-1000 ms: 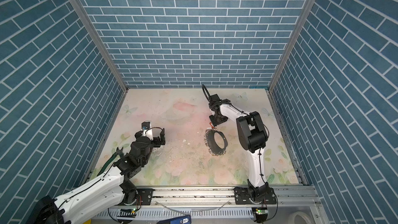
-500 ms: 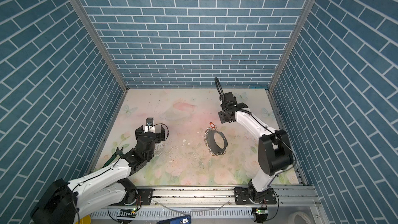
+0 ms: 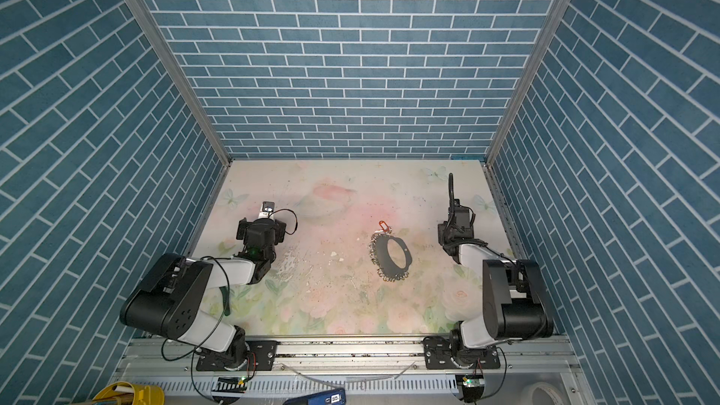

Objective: Attach keys to a key ring
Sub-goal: Reset both arms

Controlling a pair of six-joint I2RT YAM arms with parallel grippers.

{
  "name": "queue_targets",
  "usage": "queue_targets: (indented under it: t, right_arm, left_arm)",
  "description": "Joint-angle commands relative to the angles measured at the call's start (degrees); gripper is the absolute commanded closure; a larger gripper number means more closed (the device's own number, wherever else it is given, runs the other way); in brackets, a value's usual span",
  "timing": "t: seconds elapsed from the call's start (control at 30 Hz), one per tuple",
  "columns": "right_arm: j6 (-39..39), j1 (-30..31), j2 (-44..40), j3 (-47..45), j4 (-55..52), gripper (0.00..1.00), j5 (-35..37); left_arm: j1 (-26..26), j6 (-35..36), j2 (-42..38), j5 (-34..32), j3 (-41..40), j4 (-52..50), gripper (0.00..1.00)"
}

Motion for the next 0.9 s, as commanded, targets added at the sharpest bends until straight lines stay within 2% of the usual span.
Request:
queue_targets:
  t: [0.0, 0.03, 0.07, 0.1, 0.17, 0.2, 0.23, 0.33, 0.37, 0.4, 0.47, 0.53, 0.87]
  right_arm:
    - [-0.20, -2.87, 0.30, -3.20, 18.61, 0.27, -10.01]
    - [1.31, -4.40, 1.05, -3.78, 20.17, 0.28, -11.11]
    - [2.49, -5.74, 1.40, -4.92, 22.79, 0.28, -12.90]
    - [3.15, -7.03, 1.10, -5.95, 24.20, 0.28, -15.11]
    - [2.89, -7.51, 1.29, -8.03, 28.07, 0.28, -16.86]
    - [2.61, -7.52, 1.70, -8.98, 30.24, 0.28, -17.59]
    - [2.81, -7.47, 2.72, -9.94, 33.11, 0.27, -17.81]
    - [3.10, -7.56, 3.04, -10.05, 33.22, 0.26, -17.62]
    - [2.81, -7.62, 2.57, -9.88, 32.15, 0.23, -16.94]
    - [3.28, -7.55, 2.90, -10.01, 33.15, 0.02, -16.49]
    - [3.35, -7.49, 2.70, -10.13, 33.18, 0.01, -16.06]
    - [4.10, -7.42, 2.46, -10.88, 34.19, 0.01, -12.63]
    - [3.50, -6.94, 2.90, -9.57, 32.09, 0.01, -13.86]
  left_arm:
    - [6.22, -6.14, -1.66, 13.14, -3.51, 7.12, 0.00]
    - [7.93, -6.49, 0.87, 16.11, -4.68, 11.49, 0.00]
    - [8.42, -6.67, 2.38, 15.57, -4.48, 13.39, 0.00]
    - [9.06, -8.05, -0.22, 17.92, -2.30, 4.25, 0.00]
    - [9.64, -7.75, 1.39, 18.57, -3.04, 8.65, 0.00]
    - [9.66, -8.18, 0.61, 18.21, -2.40, 6.14, 0.00]
    - [9.66, -7.67, 1.30, 18.00, -2.88, 8.62, 0.00]
    - [9.66, -7.72, 1.35, 17.99, -2.93, 8.64, 0.00]
    - [9.66, -8.06, 0.85, 18.17, -2.89, 7.47, 0.00]
    - [9.66, -7.89, 0.95, 18.06, -2.97, 7.92, 0.00]
    - [9.63, -8.09, 0.77, 18.15, -2.98, 7.48, 0.00]
    - [9.66, -7.94, 0.93, 18.14, -3.03, 7.93, 0.00]
    - [9.66, -7.83, 1.02, 18.07, -3.07, 8.11, 0.00]
